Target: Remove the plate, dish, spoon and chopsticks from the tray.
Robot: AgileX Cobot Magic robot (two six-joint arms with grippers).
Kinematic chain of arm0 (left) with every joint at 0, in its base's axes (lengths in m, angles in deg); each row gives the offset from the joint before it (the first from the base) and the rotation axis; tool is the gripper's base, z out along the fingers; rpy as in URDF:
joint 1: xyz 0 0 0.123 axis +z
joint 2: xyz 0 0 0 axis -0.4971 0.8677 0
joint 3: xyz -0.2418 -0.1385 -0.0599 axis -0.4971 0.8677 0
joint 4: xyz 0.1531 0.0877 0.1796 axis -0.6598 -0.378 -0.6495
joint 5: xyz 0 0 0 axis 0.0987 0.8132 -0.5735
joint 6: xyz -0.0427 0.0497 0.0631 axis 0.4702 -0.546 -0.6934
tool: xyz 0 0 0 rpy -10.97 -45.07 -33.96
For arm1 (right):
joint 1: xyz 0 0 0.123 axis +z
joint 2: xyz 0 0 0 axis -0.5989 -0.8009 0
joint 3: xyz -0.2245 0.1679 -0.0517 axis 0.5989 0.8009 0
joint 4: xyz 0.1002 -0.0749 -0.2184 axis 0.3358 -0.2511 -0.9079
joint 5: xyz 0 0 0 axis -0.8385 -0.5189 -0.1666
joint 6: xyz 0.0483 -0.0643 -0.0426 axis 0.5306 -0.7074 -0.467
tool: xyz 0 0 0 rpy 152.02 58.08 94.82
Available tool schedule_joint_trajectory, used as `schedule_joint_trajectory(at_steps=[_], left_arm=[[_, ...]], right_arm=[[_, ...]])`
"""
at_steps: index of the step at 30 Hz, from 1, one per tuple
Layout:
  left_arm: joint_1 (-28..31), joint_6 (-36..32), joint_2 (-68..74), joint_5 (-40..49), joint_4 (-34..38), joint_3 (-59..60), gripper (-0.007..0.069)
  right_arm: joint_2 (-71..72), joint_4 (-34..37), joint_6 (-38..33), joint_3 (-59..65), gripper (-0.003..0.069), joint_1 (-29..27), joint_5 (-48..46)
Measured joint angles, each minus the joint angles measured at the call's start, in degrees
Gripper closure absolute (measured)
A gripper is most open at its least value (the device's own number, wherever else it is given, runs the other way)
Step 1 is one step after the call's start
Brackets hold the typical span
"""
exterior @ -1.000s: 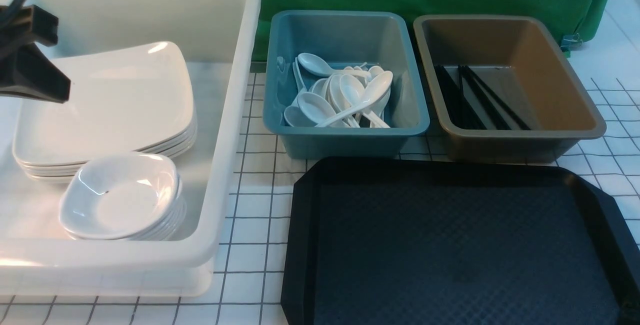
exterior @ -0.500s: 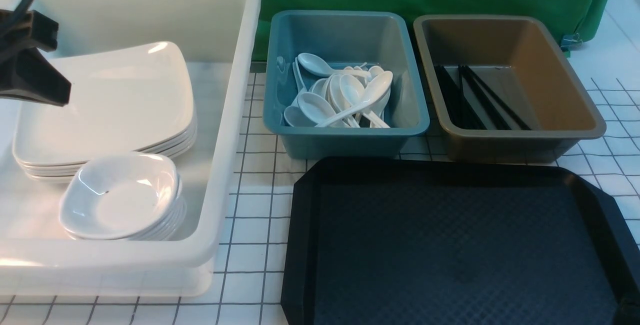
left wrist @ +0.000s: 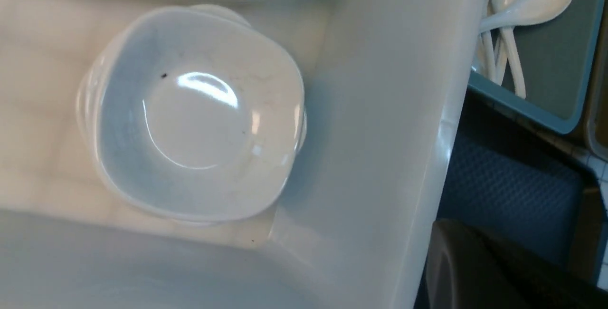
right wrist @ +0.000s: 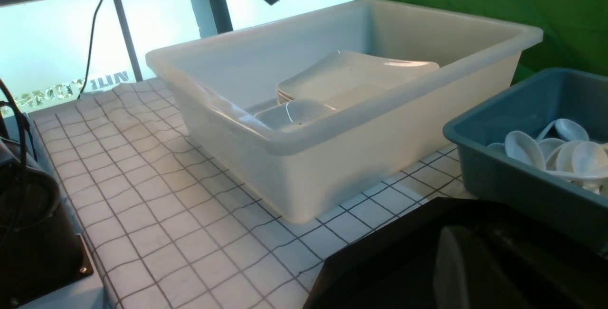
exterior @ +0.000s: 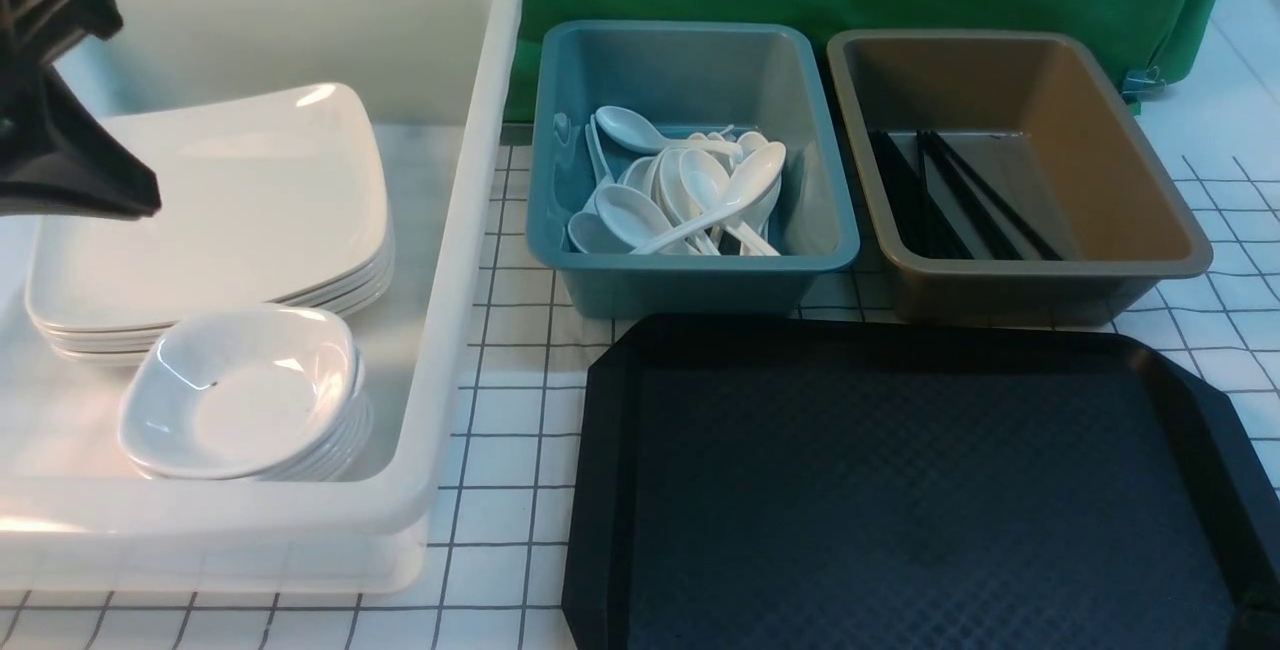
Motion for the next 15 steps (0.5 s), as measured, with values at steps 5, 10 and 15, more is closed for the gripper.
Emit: schedule_joint_trajectory(at_steps=[5,10,15], left_arm=[[0.0,3.4,0.0,0.0,0.2,0.0,0.0620],[0.0,3.7,0.0,0.0,0.1,0.1,0.0620],[0.0,2.9,0.0,0.0,-0.2,0.1,0.0620]], right_arm=[[0.1,2.8,0.0,0.1,0.0567,0.0,0.1],[1.7,5.5,0.0,2.7,0.0554,-2.9,0.6],[3.8,5.9,0.0,7.2,0.0543,-10.4,0.6]])
